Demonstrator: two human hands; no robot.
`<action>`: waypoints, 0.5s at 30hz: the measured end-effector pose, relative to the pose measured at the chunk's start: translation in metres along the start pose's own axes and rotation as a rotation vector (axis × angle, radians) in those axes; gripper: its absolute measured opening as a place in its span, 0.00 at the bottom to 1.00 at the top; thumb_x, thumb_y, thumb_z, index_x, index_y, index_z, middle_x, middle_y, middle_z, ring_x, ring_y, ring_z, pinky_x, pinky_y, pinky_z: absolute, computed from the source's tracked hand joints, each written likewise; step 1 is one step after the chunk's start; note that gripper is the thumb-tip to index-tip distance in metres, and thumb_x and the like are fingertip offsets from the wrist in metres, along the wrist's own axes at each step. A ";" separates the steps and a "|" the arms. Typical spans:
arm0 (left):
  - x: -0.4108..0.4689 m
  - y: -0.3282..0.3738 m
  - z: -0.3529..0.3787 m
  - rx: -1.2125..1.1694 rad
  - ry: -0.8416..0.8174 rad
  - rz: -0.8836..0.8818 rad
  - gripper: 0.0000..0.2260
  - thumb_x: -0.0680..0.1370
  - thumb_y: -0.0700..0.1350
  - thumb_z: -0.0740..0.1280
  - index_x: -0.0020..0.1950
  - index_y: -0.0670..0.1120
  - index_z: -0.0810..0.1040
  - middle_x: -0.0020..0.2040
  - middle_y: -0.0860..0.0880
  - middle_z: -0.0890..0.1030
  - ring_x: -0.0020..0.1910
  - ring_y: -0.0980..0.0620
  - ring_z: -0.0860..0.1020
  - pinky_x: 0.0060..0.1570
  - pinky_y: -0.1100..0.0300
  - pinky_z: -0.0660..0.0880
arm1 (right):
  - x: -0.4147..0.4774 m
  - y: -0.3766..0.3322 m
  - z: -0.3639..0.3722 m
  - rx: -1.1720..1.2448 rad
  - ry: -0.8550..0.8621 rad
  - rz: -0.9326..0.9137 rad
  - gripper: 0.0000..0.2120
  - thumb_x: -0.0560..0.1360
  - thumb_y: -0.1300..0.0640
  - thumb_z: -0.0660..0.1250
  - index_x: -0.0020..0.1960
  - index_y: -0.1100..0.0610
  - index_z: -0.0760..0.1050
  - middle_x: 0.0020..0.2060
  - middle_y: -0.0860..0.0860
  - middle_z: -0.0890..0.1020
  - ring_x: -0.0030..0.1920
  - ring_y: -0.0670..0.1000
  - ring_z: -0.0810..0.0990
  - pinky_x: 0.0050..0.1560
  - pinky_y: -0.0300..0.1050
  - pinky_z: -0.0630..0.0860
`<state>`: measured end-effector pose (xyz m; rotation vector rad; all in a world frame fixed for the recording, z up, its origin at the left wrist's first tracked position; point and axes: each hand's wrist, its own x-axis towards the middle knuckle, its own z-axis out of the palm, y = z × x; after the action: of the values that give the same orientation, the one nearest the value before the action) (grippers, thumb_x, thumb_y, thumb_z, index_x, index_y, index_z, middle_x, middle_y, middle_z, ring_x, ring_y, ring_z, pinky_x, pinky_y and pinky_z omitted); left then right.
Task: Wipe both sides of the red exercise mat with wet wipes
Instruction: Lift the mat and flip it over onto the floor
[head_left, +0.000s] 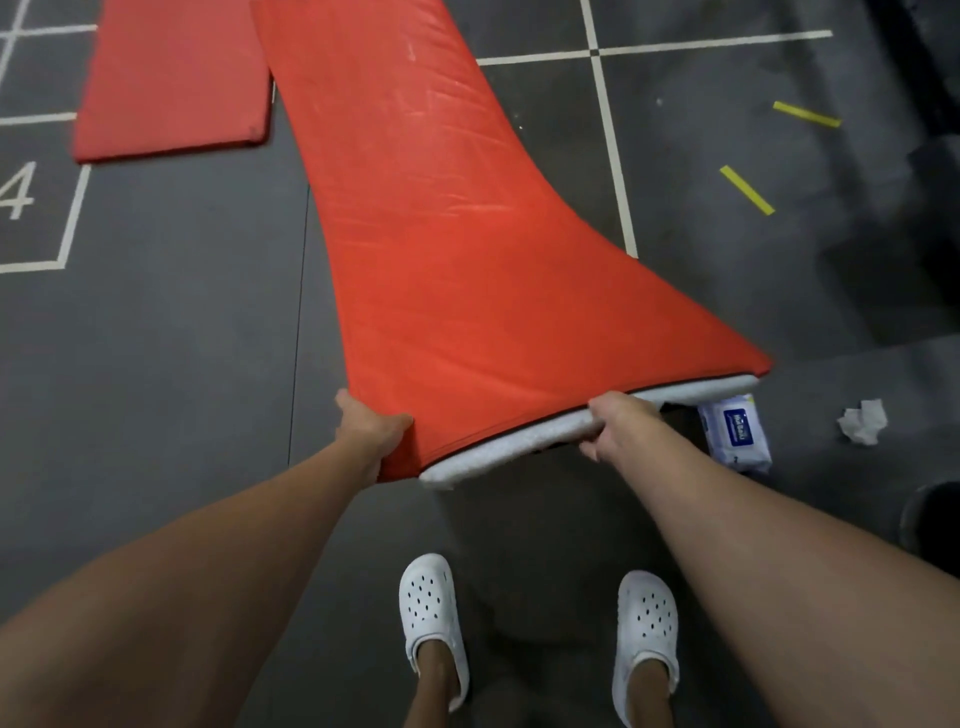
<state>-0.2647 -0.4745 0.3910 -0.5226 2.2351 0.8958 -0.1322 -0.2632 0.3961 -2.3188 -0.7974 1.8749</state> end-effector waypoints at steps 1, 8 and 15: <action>-0.002 0.004 0.005 0.061 0.000 -0.011 0.31 0.73 0.44 0.73 0.71 0.43 0.63 0.67 0.39 0.71 0.63 0.39 0.74 0.63 0.45 0.74 | -0.001 0.003 -0.004 -0.075 -0.048 0.039 0.19 0.79 0.67 0.61 0.69 0.60 0.66 0.59 0.58 0.76 0.50 0.57 0.79 0.48 0.58 0.77; -0.040 0.049 0.065 0.106 -0.140 0.198 0.11 0.78 0.36 0.64 0.61 0.40 0.75 0.59 0.39 0.77 0.60 0.44 0.76 0.58 0.55 0.73 | 0.001 0.015 -0.040 -0.215 -0.238 0.105 0.08 0.82 0.62 0.52 0.60 0.58 0.66 0.67 0.58 0.74 0.63 0.60 0.78 0.51 0.53 0.74; -0.118 0.100 0.149 0.127 -0.294 0.199 0.12 0.79 0.35 0.57 0.37 0.46 0.67 0.35 0.48 0.65 0.36 0.50 0.65 0.47 0.58 0.66 | 0.000 -0.038 -0.100 -0.196 -0.348 0.075 0.08 0.82 0.60 0.51 0.59 0.57 0.67 0.65 0.57 0.76 0.57 0.56 0.79 0.51 0.50 0.73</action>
<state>-0.1747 -0.2847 0.4389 -0.1011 2.0787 0.8609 -0.0535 -0.2036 0.4358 -2.1803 -0.9792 2.3751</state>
